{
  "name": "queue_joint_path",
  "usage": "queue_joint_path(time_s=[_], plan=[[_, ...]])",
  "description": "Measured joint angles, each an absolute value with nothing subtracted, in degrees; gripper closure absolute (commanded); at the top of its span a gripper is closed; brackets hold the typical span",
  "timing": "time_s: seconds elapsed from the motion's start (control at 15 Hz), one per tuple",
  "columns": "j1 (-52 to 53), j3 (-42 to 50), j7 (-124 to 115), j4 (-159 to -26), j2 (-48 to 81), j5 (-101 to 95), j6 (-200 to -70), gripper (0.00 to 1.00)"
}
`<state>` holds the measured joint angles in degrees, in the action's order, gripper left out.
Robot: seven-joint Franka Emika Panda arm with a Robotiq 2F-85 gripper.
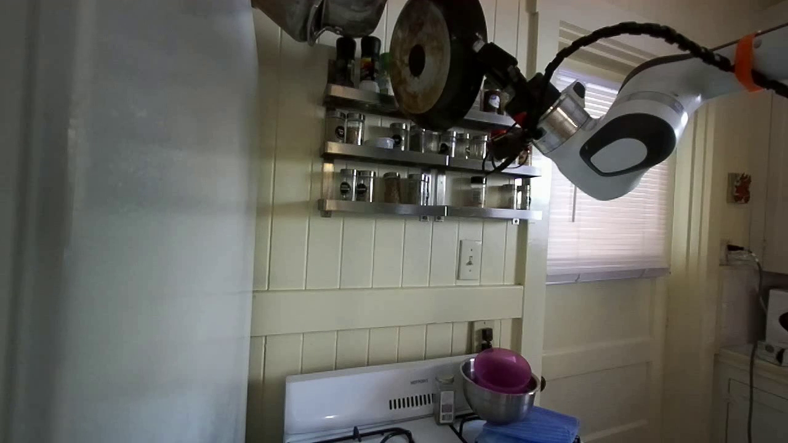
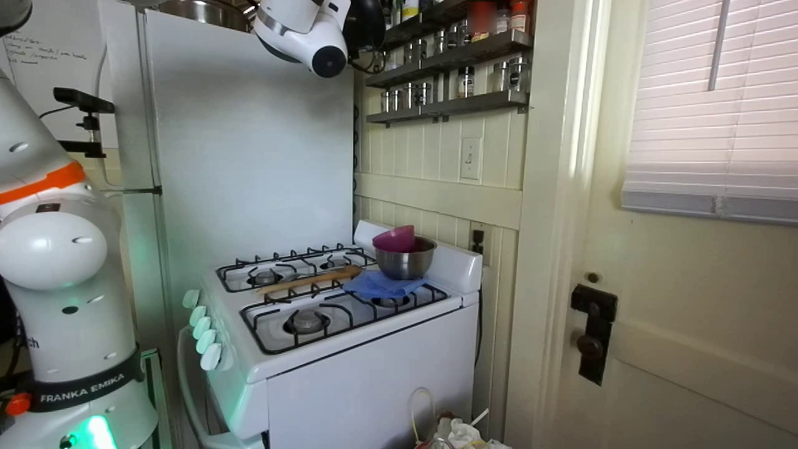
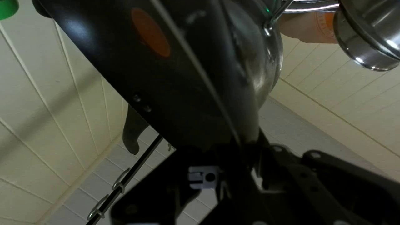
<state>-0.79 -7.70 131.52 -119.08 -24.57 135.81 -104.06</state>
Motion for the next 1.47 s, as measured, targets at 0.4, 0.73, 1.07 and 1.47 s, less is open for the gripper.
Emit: queue_joint_path(time_s=[0.4,0.73,1.07,1.47], plan=[[-0.6,-7.5,131.3,-117.6,-23.9,136.9,-104.6,0.98],[-0.6,-7.0,131.0,-117.5,-23.9,136.9,-104.6,0.98],[-0.7,-6.5,131.0,-117.5,-23.9,136.9,-104.6,0.98],[-0.7,-6.5,130.8,-117.8,-24.0,136.7,-104.5,0.91]])
